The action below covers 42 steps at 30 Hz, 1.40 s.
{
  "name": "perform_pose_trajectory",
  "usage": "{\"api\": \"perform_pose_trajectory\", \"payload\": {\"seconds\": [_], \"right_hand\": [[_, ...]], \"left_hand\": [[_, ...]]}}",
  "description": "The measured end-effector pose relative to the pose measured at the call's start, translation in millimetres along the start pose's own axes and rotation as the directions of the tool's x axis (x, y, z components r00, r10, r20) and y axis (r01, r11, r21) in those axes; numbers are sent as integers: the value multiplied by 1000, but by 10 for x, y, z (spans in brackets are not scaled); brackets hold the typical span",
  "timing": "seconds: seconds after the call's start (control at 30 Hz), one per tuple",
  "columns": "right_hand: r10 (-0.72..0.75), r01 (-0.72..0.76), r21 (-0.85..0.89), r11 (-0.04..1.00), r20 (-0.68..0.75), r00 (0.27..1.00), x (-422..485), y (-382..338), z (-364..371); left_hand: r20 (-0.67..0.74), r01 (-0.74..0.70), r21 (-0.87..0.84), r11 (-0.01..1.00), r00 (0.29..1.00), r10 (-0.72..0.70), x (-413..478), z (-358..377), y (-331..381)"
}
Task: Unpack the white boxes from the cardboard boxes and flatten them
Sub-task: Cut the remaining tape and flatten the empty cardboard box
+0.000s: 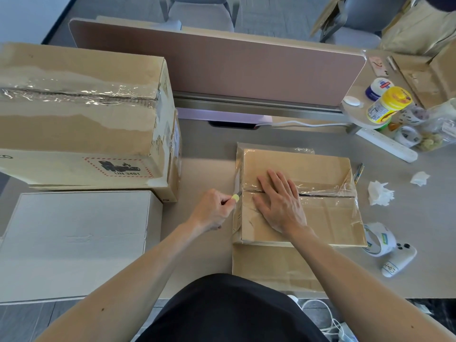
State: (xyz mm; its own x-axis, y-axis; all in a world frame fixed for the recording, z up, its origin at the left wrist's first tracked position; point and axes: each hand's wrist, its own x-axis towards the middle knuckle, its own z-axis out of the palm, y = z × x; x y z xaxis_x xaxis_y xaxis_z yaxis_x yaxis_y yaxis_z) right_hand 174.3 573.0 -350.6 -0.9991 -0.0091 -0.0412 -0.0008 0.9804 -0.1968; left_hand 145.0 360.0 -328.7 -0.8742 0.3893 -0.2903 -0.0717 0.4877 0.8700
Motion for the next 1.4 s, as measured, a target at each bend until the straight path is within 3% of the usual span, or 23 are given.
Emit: {"api": "perform_pose_trajectory", "payload": {"seconds": [0.53,0.73,0.83,0.93,1.03,1.17,1.4], "right_hand": [[-10,10,15,1000,3,1000,-6,-3,-4],[-5,4,31,1000,5,1000,-14,-2,-29],[-11,11,33,999,5,1000,-16,7,-21],[-5,5,40,999,-8,1000,-16,7,-4],[-7,8,44,999,-6,1000,-7,10,7],[-21,22,55,998,-22,1000,-3,17,-4],[-36,39,69,997,-46,998,-1,32,17]], "left_hand": [[34,67,-98,993,997,-64,-260,124,-72],[-16,104,-162,981,994,-108,-329,140,-91],[-72,208,-283,936,969,-237,-451,149,-217],[-89,373,-381,846,896,-435,-530,136,-464],[-59,514,-319,796,828,-558,-613,188,-778],[-87,595,-124,794,791,-606,-752,268,-1179],[-150,625,-78,777,763,-629,-901,400,-1254]]}}
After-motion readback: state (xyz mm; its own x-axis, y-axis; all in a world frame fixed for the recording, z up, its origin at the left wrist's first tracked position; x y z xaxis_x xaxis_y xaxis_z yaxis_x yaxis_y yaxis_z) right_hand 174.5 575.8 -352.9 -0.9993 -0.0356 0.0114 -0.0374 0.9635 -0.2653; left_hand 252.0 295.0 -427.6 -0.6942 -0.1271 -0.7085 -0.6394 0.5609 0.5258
